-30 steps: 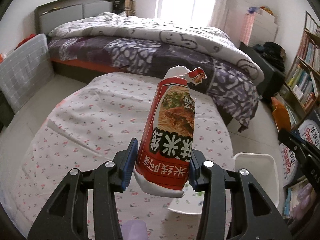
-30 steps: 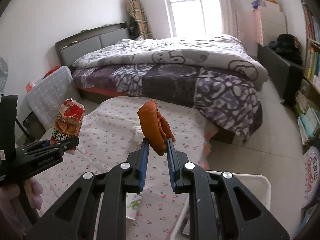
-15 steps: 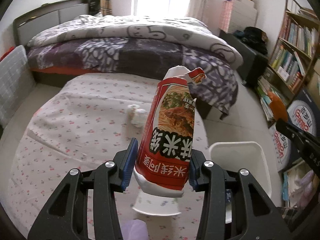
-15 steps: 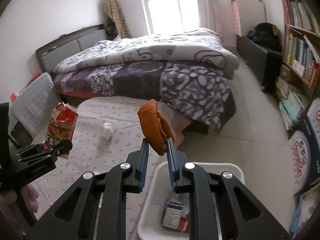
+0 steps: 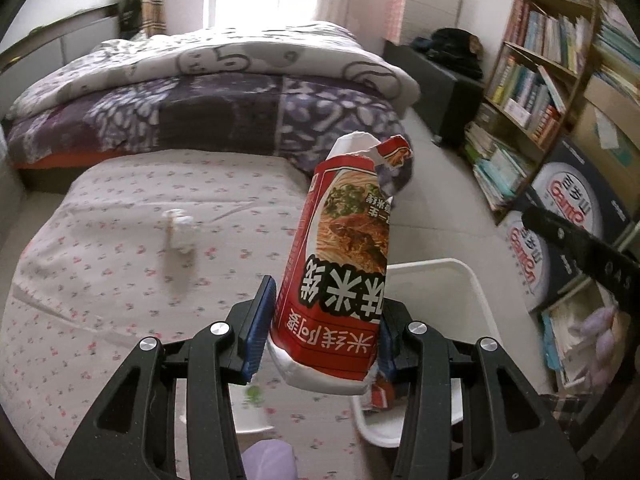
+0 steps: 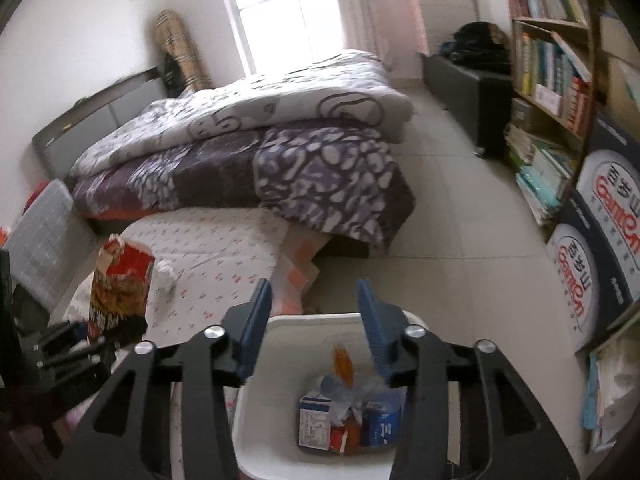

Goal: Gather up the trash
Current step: 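Drop the peel into the bin with the right tool while the left tool drops the packet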

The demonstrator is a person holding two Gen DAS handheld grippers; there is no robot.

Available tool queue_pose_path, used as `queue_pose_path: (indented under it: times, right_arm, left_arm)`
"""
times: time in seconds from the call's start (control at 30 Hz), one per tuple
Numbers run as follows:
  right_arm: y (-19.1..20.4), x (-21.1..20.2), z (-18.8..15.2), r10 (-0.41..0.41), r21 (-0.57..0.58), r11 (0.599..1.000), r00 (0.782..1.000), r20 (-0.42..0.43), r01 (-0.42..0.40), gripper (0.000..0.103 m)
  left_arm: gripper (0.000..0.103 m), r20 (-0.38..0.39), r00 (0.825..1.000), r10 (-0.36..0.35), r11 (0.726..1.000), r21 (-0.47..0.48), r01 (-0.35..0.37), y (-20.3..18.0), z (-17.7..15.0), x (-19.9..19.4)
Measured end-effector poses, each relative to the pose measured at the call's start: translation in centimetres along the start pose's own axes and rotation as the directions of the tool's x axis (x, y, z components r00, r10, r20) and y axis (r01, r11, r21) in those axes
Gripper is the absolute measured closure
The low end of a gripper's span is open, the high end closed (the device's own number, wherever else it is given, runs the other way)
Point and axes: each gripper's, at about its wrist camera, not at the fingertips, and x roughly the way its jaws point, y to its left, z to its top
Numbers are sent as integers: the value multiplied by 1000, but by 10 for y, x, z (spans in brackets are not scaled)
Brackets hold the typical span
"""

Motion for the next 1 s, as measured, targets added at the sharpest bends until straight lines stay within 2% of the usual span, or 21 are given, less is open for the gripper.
queue_pose_path:
  times: [0.27,0.37,0.4,0.5,0.57,0.63,0.77,1.0]
  right_arm:
    - [-33,-7,9,-57,102,993,998,33,53,37]
    - [-42,-9,11,-74,122,990,997,37,69,35]
    - [-44,-10,11,-80,128,989,996,38,75,30]
    - [-52,-11,12,-105,154,983,994,39,98,25]
    - [-56,-11,13,-117,164,980,992,37,110,23]
    - [-59,-11,13,-123,175,978,992,35,115,17]
    - [-58,-9,16,-114,187,977,993,30,106,15]
    - [-40,3,13,-85,151,985,996,-27,88,13]
  left_arm:
    - [60,-29,999,-33,998,53,34,-33,-3,15]
    - [59,-42,998,-48,996,71,51,-46,-4,20]
    - [58,-46,997,-54,996,74,57,-50,-4,21]
    - [51,-74,994,-86,992,81,92,-62,-7,27]
    - [37,-95,992,-89,991,88,97,-69,-10,32]
    - [29,-99,993,-67,991,111,78,-74,-12,34]
    - [18,-109,994,-11,993,113,24,-65,-14,35]
    - [17,-162,984,70,997,38,-64,-28,-10,39]
